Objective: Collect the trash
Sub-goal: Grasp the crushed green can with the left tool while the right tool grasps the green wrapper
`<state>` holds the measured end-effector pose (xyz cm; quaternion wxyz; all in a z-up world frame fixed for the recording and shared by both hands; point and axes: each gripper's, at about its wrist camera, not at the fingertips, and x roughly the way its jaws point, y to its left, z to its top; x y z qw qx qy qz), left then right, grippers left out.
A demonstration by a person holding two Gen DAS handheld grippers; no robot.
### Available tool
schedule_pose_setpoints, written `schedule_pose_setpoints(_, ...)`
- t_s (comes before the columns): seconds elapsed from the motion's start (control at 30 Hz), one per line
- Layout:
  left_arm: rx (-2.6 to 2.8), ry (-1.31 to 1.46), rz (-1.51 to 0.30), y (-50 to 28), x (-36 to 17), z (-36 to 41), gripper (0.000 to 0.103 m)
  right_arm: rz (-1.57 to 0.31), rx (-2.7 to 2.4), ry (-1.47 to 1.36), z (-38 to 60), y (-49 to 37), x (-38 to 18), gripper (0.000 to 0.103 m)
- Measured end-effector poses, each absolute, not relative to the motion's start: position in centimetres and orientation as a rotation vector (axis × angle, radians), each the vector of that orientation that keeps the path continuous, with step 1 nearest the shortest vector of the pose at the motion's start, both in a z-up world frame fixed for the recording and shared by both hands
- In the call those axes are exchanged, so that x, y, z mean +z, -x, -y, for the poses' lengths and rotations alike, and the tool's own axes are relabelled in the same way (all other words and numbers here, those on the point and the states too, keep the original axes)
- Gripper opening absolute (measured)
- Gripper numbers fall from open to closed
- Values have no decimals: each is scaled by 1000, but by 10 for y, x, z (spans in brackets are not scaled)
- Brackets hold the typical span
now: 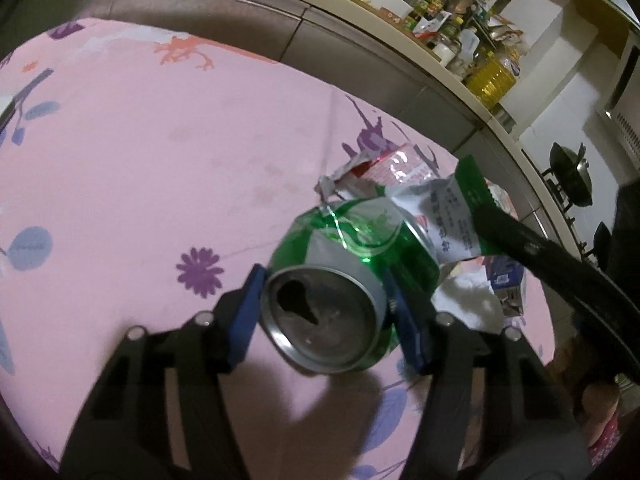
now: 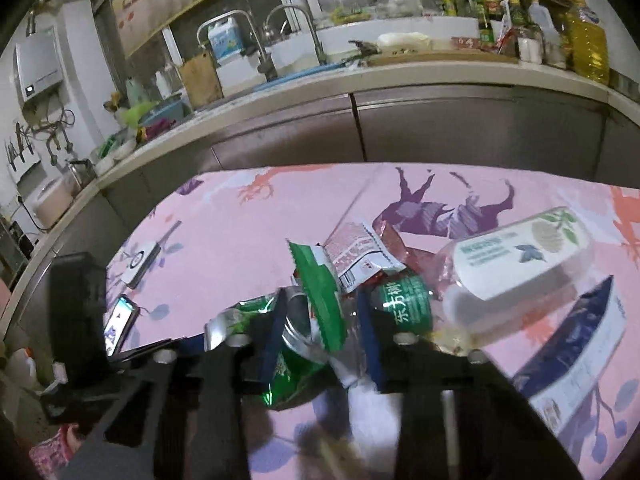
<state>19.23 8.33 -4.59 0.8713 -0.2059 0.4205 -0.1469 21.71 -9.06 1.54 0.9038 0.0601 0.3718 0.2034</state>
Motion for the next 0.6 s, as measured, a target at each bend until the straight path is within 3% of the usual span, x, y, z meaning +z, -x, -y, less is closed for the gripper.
schedule_pose_setpoints(0.03, -300, 423, -872, -191, -45, -83, 57, -777, 417, -129, 91, -219, 13, 6)
schedule_pose_setpoints(0.13, -292, 416, -839, -180, -36, -90, 57, -757, 423, -184, 101, -207, 16, 2)
schedule_pose_setpoints(0.37, -327, 449, -778, -144, -7, -107, 57, -687, 424, -323, 146, -163, 35, 1)
schedule_pose_setpoints(0.6, -466, 438, -785, -120, 15, -70, 57, -681, 371, -554, 220, -110, 21, 1)
